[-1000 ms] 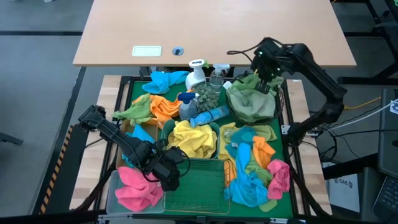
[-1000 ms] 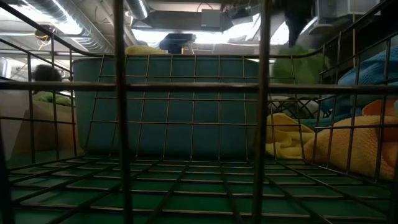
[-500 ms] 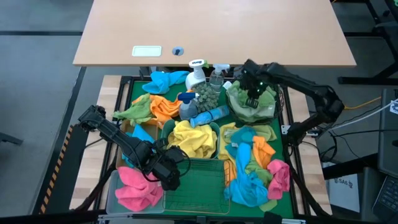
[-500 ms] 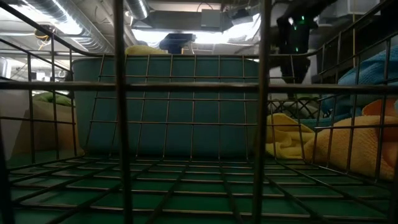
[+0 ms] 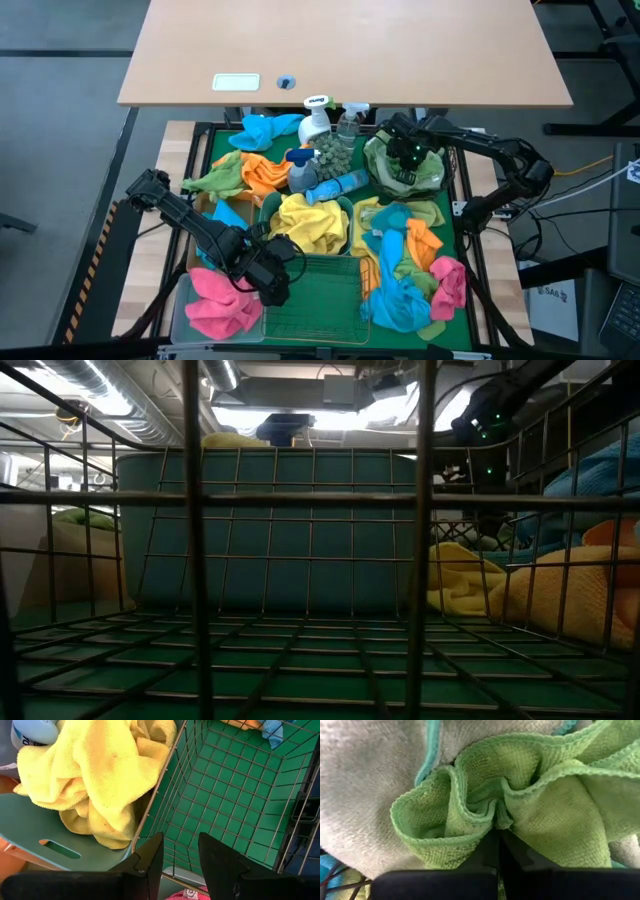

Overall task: Sort microfiber towel by color & place in baskets
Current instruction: Put the green microfiber towel into the black wire basket

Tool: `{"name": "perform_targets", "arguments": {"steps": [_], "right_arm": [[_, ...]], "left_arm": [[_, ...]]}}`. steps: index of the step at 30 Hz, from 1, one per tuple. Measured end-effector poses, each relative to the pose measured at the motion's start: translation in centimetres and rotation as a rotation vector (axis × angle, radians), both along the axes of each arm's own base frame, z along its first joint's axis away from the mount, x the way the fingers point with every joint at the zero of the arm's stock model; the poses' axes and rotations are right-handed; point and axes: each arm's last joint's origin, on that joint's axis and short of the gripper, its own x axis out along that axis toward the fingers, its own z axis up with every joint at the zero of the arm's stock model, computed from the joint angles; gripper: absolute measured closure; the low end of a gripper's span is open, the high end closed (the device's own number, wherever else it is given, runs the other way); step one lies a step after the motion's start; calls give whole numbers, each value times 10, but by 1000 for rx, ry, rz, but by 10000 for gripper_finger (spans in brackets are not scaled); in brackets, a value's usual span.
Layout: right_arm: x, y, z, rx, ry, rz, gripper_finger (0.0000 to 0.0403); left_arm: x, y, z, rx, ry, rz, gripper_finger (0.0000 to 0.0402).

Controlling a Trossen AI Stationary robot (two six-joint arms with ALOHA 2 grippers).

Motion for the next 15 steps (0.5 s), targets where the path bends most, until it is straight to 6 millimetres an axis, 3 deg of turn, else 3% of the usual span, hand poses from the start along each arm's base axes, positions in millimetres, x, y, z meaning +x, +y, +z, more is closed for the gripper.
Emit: {"name": "perform_targets", "arguments": {"steps": [7, 15], "right_arm": [[0, 0, 0, -4, 3, -1, 392], [0, 0, 0, -9, 9, -4, 288]], "left_arm": [[0, 0, 0, 0, 0, 0, 285], [0, 0, 0, 0, 0, 0, 285]]}}
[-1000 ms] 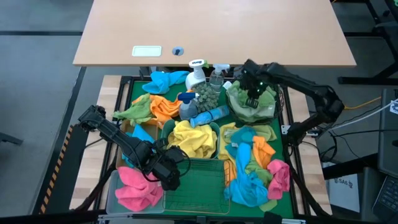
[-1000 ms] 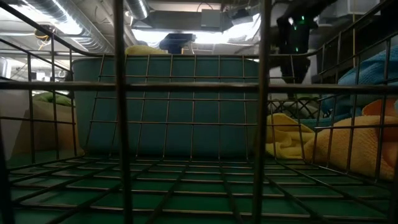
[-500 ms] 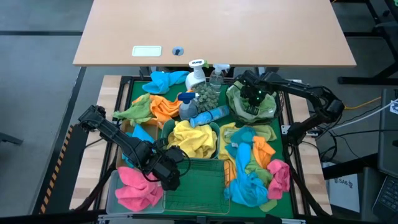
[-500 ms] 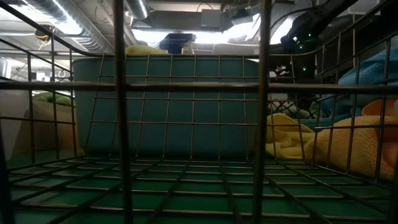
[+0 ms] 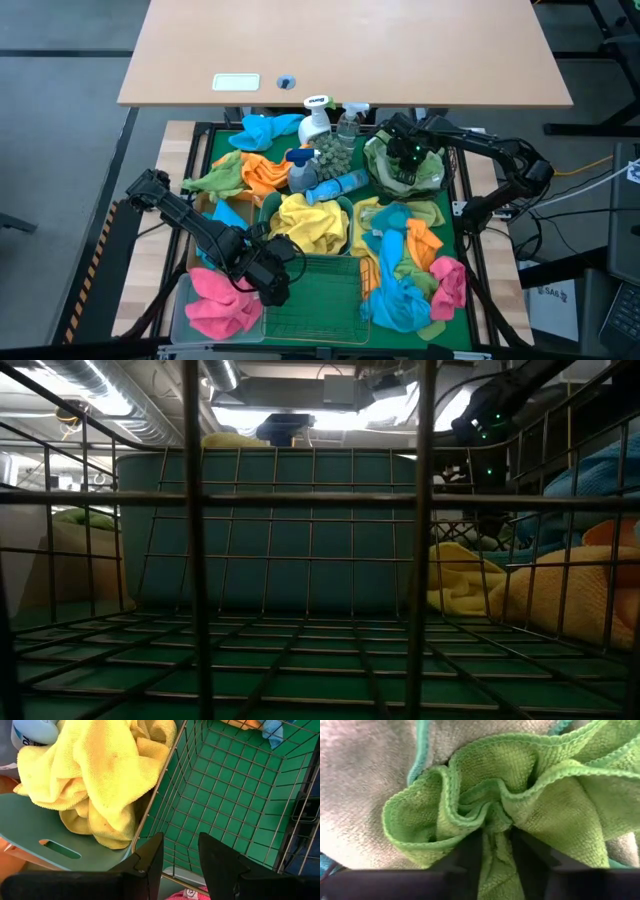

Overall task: Sort microfiber towel by color & place in baskets
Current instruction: Put the green microfiber towel into the black wire basket

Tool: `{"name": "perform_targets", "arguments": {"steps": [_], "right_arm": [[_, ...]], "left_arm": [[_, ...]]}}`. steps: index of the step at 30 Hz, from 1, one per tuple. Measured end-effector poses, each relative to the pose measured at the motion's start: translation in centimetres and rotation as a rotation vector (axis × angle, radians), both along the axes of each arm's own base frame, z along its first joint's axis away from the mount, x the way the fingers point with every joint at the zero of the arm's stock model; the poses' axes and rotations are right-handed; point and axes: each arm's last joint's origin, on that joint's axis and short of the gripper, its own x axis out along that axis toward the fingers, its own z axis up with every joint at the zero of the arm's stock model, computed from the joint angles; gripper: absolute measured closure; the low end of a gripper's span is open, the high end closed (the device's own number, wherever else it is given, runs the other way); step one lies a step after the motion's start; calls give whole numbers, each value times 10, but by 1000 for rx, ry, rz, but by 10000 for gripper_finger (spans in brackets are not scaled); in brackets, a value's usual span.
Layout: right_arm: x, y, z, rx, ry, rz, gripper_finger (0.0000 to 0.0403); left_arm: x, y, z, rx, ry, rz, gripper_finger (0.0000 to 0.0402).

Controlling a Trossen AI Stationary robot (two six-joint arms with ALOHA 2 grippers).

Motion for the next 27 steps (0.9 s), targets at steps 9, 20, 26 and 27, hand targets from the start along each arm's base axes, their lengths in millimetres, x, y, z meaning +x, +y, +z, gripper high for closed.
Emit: {"name": "perform_targets", "arguments": {"steps": [9, 20, 26, 27], "right_arm": [[-2, -1, 0, -58, 53, -10, 202], [-4, 0, 4, -34, 86, -10, 185], [-2, -1, 29, -19, 92, -10, 184], [-1, -2, 33, -19, 88, -10, 184]], "left_arm": [[0, 0, 0, 0, 0, 0, 285], [1, 2, 0, 19, 25, -83, 285], [2, 21, 6, 10, 63, -102, 285], [0, 26, 10, 15, 63, -107, 285]]}}
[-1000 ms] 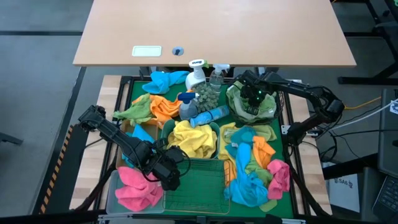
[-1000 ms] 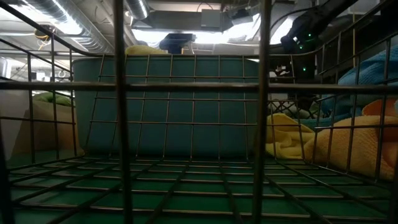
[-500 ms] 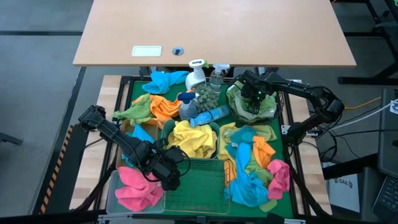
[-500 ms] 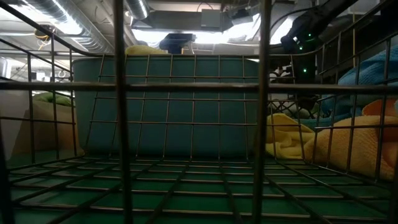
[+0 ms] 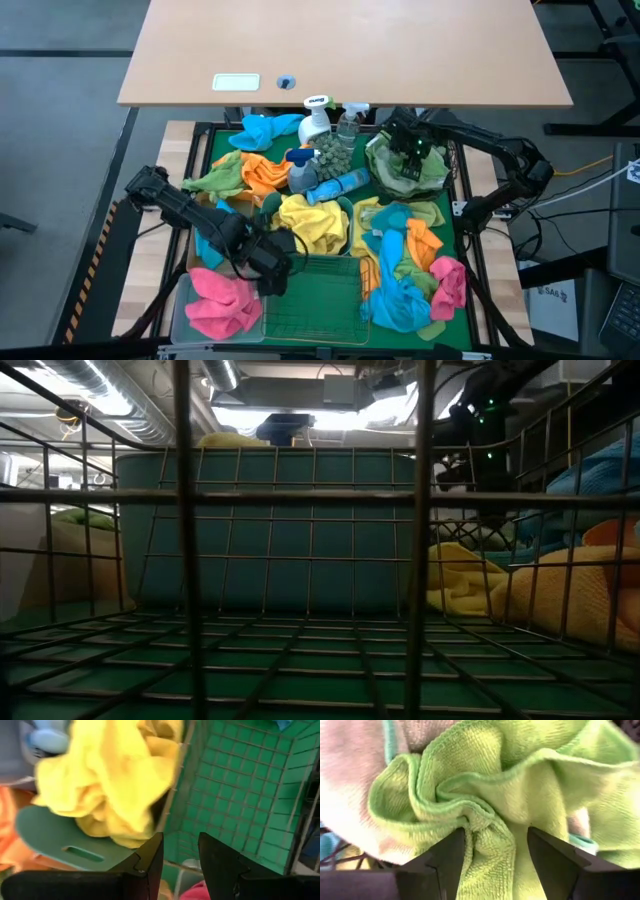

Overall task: Sort microfiber towel by color & place in baskets
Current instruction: Put the green microfiber towel into the black wire basket

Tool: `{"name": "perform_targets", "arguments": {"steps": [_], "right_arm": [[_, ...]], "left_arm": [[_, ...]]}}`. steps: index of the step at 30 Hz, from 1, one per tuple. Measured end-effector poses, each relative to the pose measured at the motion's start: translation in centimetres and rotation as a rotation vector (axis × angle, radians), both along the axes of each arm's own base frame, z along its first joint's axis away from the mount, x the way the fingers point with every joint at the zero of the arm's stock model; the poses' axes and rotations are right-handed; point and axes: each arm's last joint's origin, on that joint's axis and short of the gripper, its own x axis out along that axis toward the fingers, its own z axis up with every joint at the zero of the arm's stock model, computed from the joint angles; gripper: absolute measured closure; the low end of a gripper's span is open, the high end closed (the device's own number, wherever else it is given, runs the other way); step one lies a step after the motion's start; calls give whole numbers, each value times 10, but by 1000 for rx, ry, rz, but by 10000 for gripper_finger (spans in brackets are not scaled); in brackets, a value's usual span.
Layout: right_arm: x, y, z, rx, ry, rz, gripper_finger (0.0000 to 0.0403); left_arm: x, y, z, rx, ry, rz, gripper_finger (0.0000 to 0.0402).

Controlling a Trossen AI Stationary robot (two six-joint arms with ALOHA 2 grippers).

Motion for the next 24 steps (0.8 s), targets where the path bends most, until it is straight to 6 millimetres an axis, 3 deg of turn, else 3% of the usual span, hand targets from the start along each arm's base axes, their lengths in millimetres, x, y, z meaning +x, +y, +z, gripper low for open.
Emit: {"name": "perform_targets", "arguments": {"steps": [6, 14, 24], "right_arm": [[4, -3, 29, -18, -34, 0, 184], [5, -4, 63, -44, -66, 0, 184], [3, -2, 91, -60, -88, -15, 184]], "left_arm": [[-17, 28, 26, 1, -45, 30, 285], [-55, 71, 59, 96, -108, 151, 285], [-92, 128, 83, 120, -145, 368, 285]]}}
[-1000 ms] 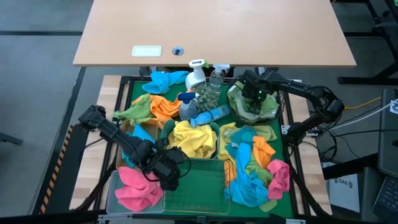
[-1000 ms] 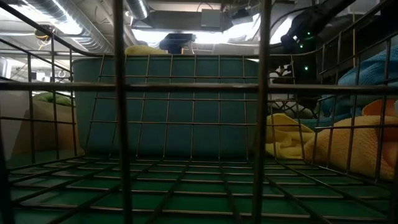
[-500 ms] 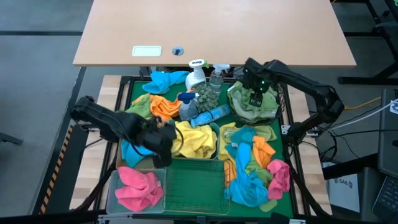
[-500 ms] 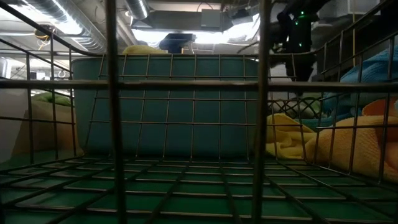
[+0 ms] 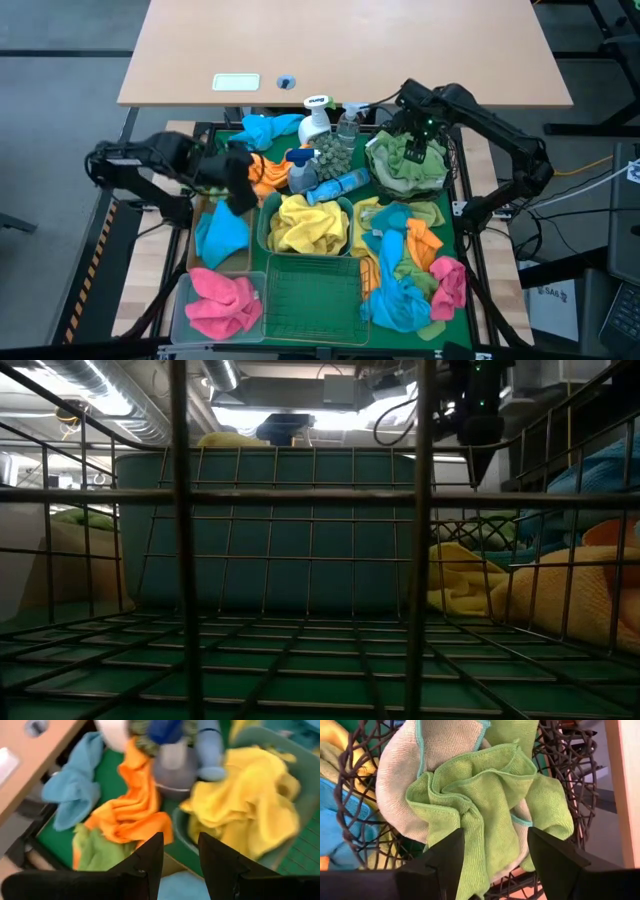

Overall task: Sort microfiber towel by color & place in baskets
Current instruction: Put the green microfiber towel into the black wire basket

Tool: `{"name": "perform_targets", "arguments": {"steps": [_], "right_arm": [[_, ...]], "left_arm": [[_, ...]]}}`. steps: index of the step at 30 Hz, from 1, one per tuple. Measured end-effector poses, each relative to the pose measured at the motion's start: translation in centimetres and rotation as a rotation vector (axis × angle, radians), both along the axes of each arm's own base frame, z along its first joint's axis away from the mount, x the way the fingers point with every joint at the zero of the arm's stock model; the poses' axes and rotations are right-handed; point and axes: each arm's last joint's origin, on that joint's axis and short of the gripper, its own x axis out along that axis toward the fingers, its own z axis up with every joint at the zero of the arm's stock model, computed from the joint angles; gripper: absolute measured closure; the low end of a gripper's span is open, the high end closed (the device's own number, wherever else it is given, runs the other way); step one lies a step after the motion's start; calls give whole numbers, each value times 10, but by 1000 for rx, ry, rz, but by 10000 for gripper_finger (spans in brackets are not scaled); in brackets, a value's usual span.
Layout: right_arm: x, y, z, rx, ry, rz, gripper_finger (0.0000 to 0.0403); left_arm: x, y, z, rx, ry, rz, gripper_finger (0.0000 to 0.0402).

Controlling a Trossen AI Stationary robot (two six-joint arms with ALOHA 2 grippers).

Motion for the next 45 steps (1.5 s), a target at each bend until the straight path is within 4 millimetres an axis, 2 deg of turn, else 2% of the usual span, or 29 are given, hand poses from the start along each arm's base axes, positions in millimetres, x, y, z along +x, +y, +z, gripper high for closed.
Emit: {"name": "perform_targets", "arguments": {"steps": [4, 7, 13, 21, 28, 36, 45], "right_arm": [[-1, 2, 10, 17, -32, -49, 184], [0, 5, 16, 86, -94, -50, 184], [0, 10, 21, 194, -167, -33, 184], [1, 10, 22, 206, -179, -30, 184], [1, 10, 22, 204, -180, -29, 184], [1, 9, 22, 199, -186, -25, 184], [1, 9, 22, 199, -186, -25, 184]], "left_arm": [[-6, 20, -2, 13, 13, 72, 285], [-10, 36, -13, 4, 52, 150, 285], [-20, 64, -51, -67, 195, 277, 285], [-34, 91, -106, -137, 411, 417, 285], [-44, 101, -144, -182, 522, 482, 285], [-45, 108, -166, -179, 501, 506, 285], [-58, 112, -200, -179, 576, 556, 285]]}}
